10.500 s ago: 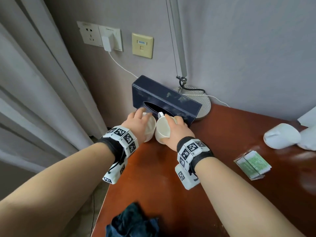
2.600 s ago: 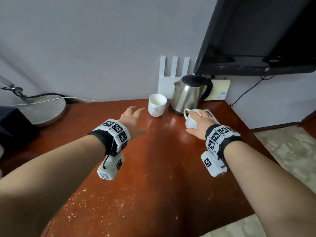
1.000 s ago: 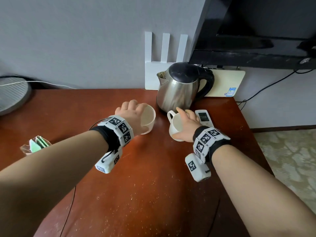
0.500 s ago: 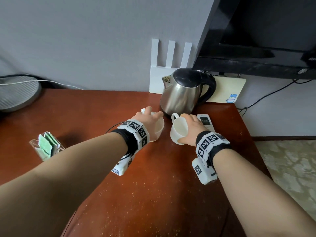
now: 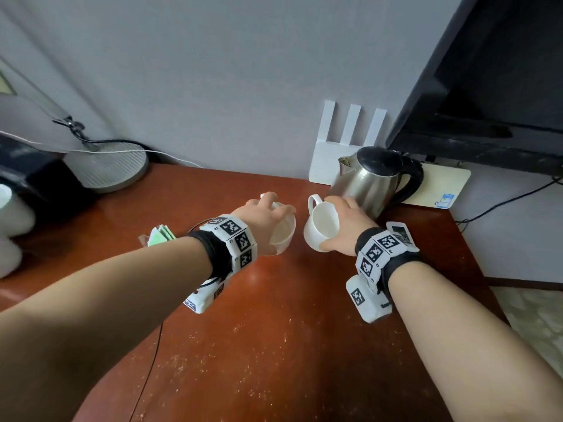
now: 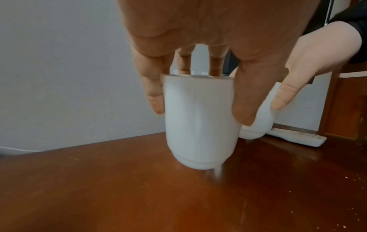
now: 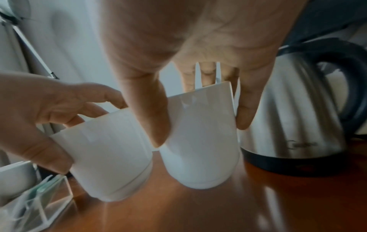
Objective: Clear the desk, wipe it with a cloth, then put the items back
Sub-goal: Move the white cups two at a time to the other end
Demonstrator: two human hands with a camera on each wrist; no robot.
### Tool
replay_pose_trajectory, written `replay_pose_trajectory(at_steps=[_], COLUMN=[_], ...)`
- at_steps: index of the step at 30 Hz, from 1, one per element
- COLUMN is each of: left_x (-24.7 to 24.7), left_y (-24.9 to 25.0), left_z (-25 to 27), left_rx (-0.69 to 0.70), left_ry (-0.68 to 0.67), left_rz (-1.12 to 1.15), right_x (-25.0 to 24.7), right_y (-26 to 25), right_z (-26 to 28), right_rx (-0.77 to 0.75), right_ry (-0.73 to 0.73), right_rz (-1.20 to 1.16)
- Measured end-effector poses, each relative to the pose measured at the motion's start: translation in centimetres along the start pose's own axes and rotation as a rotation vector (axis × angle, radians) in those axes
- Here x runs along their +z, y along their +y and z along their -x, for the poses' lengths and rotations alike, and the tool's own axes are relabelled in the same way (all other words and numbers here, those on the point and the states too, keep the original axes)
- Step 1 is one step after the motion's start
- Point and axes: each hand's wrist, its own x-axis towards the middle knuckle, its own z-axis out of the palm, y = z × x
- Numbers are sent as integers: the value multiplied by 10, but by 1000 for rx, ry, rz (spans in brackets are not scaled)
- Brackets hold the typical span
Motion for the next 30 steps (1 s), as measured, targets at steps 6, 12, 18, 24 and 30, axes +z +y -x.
replay_pose_trajectory(at_steps=[6, 12, 18, 24, 30], left_x=[-17, -31, -35, -27, -2], left_y=[-58, -130, -213, -290, -343], left_z=[60, 132, 206, 280, 331], left_rx=[-27, -68, -170, -342, -497], left_ry=[52, 99, 138, 136, 99], left_rz=[25, 26, 0, -39, 30], right_x=[6, 25, 60, 102, 149], right_y=[-80, -175, -271, -362, -426], right_z=[23, 46, 59, 69, 78], right_rx=[-67, -132, -239, -363, -485], right_ry=[50, 65, 44, -40, -146], right_rz=[18, 77, 108, 157, 162])
